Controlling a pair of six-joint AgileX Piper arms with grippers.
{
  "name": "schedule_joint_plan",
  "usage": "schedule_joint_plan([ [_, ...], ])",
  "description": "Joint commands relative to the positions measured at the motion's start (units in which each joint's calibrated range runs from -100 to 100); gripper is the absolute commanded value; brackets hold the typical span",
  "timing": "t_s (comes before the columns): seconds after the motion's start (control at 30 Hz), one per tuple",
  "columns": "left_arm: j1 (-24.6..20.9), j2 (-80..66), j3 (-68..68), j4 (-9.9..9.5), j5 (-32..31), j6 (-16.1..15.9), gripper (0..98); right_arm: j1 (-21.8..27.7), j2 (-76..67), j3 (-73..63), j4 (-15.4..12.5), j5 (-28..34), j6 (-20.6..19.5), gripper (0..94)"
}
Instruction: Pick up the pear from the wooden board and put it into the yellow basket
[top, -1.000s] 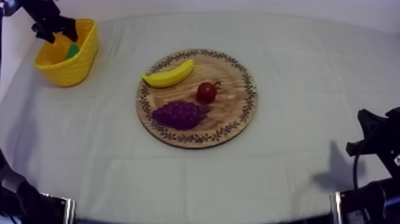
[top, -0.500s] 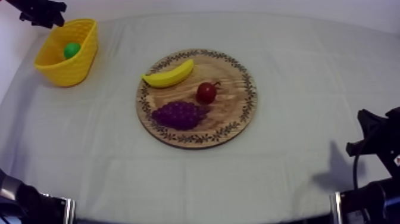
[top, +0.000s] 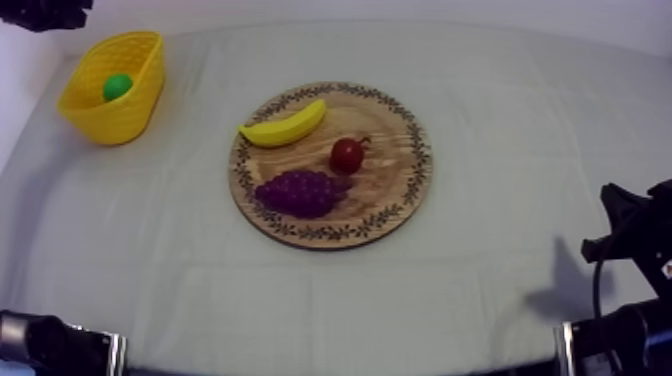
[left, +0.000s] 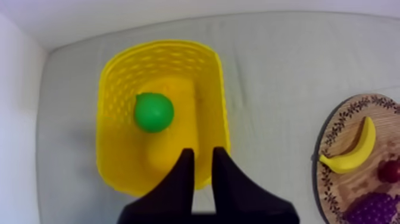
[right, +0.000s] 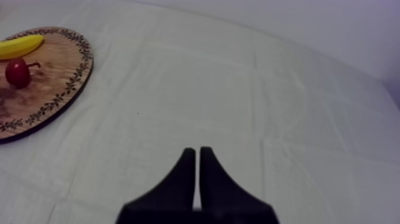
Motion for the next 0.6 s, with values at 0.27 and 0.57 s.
schedule_joint_plan([
  [0.27, 5.75, -28.84, 33.97, -5.95, -19.1, 4.14, 1.5, -0.01, -0.02, 0.0, -0.01, 0.01, -0.06, 0.4],
  [0.57, 9.21, -50.06, 59.27, -7.05, -30.78, 4.09, 0.2, -0.01, -0.02, 0.0, -0.01, 0.01, -0.06, 0.4],
])
